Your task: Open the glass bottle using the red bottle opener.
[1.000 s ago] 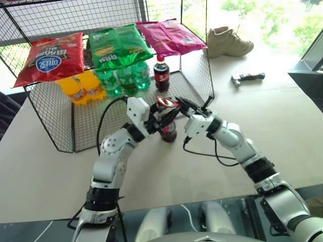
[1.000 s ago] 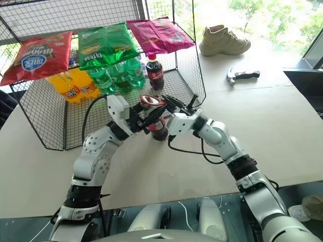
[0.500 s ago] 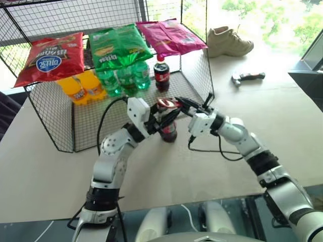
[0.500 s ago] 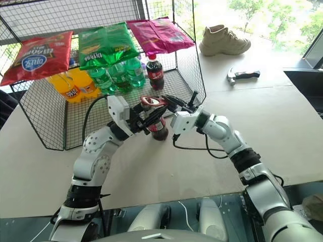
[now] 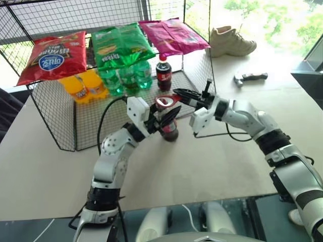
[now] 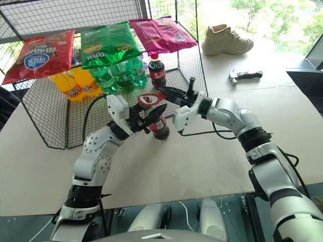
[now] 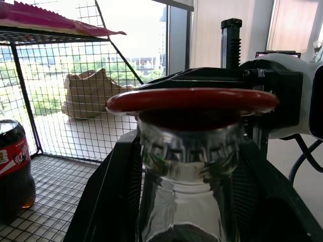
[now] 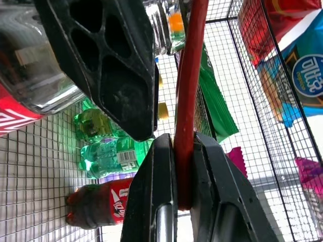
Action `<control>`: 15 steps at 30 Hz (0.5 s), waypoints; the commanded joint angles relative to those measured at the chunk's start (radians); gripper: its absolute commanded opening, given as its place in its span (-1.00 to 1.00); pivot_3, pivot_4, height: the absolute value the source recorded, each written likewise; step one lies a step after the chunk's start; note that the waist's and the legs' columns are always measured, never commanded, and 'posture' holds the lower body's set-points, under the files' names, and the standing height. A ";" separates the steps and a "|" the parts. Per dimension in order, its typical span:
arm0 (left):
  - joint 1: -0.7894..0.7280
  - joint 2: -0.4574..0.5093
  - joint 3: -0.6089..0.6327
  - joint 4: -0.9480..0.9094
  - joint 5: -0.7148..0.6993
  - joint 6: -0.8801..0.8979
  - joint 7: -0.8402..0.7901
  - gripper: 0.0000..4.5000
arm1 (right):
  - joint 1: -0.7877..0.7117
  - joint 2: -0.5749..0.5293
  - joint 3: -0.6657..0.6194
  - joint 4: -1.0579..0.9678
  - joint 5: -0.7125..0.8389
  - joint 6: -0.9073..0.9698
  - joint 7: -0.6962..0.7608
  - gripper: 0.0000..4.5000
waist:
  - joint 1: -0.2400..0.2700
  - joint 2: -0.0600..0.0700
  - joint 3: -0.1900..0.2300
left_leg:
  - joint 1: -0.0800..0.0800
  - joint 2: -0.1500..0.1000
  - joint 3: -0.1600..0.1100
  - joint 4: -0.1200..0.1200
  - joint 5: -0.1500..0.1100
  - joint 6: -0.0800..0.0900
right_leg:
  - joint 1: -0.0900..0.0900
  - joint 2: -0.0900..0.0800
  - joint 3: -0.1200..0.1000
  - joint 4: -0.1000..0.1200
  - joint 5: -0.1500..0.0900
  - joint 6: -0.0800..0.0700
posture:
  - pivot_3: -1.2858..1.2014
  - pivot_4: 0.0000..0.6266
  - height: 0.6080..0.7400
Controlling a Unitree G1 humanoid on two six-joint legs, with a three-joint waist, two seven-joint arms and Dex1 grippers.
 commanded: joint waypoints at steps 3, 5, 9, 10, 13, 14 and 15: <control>-0.006 -0.007 -0.054 0.010 0.012 0.024 -0.005 -0.08 | -0.071 -0.065 -0.001 0.037 -0.075 -0.032 -0.074 -1.00 | 0.001 0.000 0.000 | 0.000 0.000 0.000 0.000 0.000 0.000 | 0.000 0.000 0.000 0.000 0.000 0.000 | 0.03 -0.52 1.00; -0.007 -0.008 -0.056 0.013 0.012 0.024 -0.005 -0.08 | -0.086 -0.083 0.002 0.058 -0.093 -0.032 -0.099 -1.00 | 0.002 0.000 0.000 | -0.001 0.000 0.000 0.000 0.000 0.000 | 0.000 0.000 0.000 -0.001 0.000 0.000 | 0.03 -0.52 1.00; -0.009 -0.007 -0.059 0.016 0.010 0.025 -0.005 -0.08 | -0.112 -0.108 0.010 0.088 -0.115 -0.035 -0.144 -1.00 | 0.003 0.001 0.000 | -0.002 0.000 -0.001 0.000 0.000 0.000 | 0.000 0.000 -0.001 -0.003 0.000 0.000 | 0.03 -0.52 1.00; -0.010 -0.007 -0.060 0.016 0.010 0.025 -0.004 -0.08 | -0.119 -0.114 0.012 0.091 -0.122 -0.037 -0.154 -1.00 | 0.003 0.001 0.001 | -0.002 0.000 -0.001 0.000 0.000 0.000 | 0.000 0.000 -0.001 -0.003 0.000 0.000 | 0.03 -0.52 1.00; -0.010 -0.008 -0.063 0.019 0.010 0.025 -0.005 -0.08 | -0.138 -0.129 0.015 0.099 -0.142 -0.039 -0.189 -1.00 | 0.004 0.001 0.001 | -0.003 0.000 -0.001 0.000 0.000 0.000 | 0.000 0.000 -0.001 -0.004 0.000 0.000 | 0.03 -0.52 1.00; -0.009 -0.008 -0.064 0.020 0.009 0.025 -0.005 -0.08 | -0.148 -0.135 0.017 0.102 -0.154 -0.038 -0.204 -1.00 | 0.005 0.001 0.001 | -0.003 0.000 -0.001 0.000 0.000 0.000 | 0.000 0.000 -0.001 -0.004 0.000 0.000 | 0.03 -0.52 1.00; -0.008 -0.008 -0.064 0.020 0.009 0.025 -0.005 -0.08 | -0.156 -0.139 0.020 0.105 -0.162 -0.037 -0.217 -1.00 | 0.005 0.001 0.001 | -0.003 0.000 -0.001 0.000 0.000 0.000 | 0.000 0.000 -0.001 -0.004 0.000 0.000 | 0.03 -0.52 1.00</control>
